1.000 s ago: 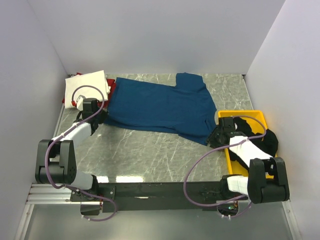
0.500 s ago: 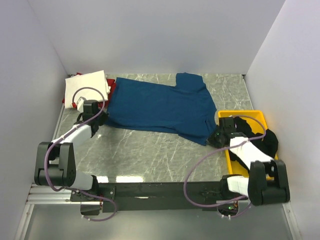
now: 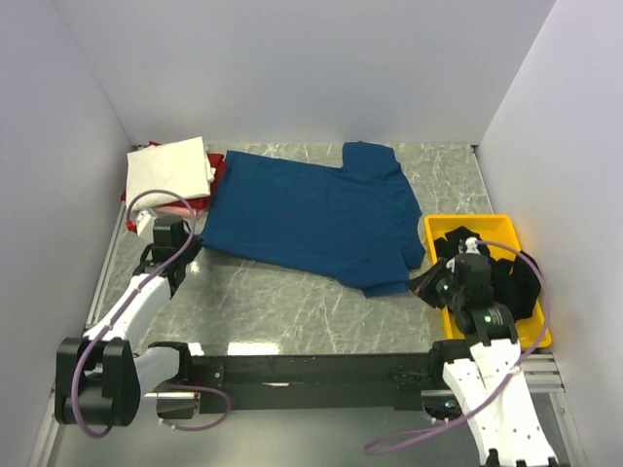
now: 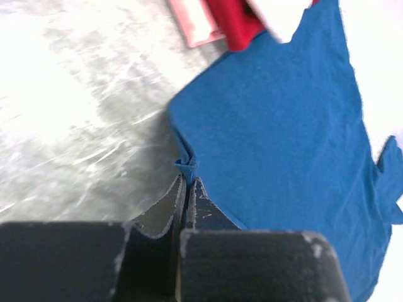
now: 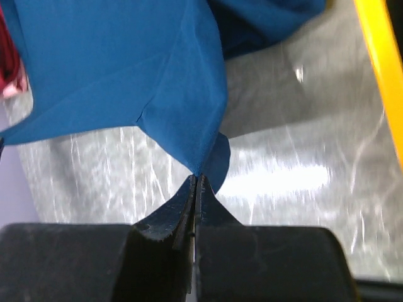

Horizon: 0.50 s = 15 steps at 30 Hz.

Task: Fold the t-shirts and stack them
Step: Fold the tshirt

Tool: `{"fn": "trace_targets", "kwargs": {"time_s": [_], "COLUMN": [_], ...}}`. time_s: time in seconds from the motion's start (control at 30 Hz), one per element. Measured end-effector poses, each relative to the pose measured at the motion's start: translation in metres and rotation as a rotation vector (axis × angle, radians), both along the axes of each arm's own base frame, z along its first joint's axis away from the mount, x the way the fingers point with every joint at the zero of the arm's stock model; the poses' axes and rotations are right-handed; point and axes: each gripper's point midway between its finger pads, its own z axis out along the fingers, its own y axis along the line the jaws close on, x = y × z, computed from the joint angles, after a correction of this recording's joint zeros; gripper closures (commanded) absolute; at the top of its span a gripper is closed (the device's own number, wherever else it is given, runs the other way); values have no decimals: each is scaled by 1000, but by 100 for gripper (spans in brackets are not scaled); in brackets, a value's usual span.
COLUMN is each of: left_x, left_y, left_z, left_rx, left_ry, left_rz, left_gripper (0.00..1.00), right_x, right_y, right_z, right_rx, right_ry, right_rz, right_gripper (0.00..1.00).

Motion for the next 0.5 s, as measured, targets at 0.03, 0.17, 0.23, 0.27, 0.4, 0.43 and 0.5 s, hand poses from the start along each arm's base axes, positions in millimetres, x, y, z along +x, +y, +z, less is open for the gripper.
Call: {"fn": "trace_targets", "kwargs": {"time_s": [0.03, 0.17, 0.23, 0.27, 0.4, 0.43, 0.5], "left_x": [-5, -18, -26, -29, -41, -43, -45], "left_y": [2, 8, 12, 13, 17, 18, 19], "left_z": [-1, -7, -13, -17, -32, -34, -37], "left_rx": [3, 9, 15, 17, 27, 29, 33], "left_ry": [3, 26, 47, 60, 105, 112, 124], "left_rz": [9, 51, 78, 89, 121, 126, 135], "left_gripper": [99, 99, 99, 99, 99, 99, 99], "right_x": [-10, -34, -47, -52, -69, -73, -81], "right_y": [2, 6, 9, 11, 16, 17, 18], "right_z": [1, 4, 10, 13, 23, 24, 23], "right_rx": [9, 39, 58, 68, 101, 107, 116], "right_ry": [1, 2, -5, -9, -21, -20, -7], "right_rz": [9, 32, 42, 48, 68, 73, 78], "right_gripper": [100, 100, 100, 100, 100, 100, 100]}}
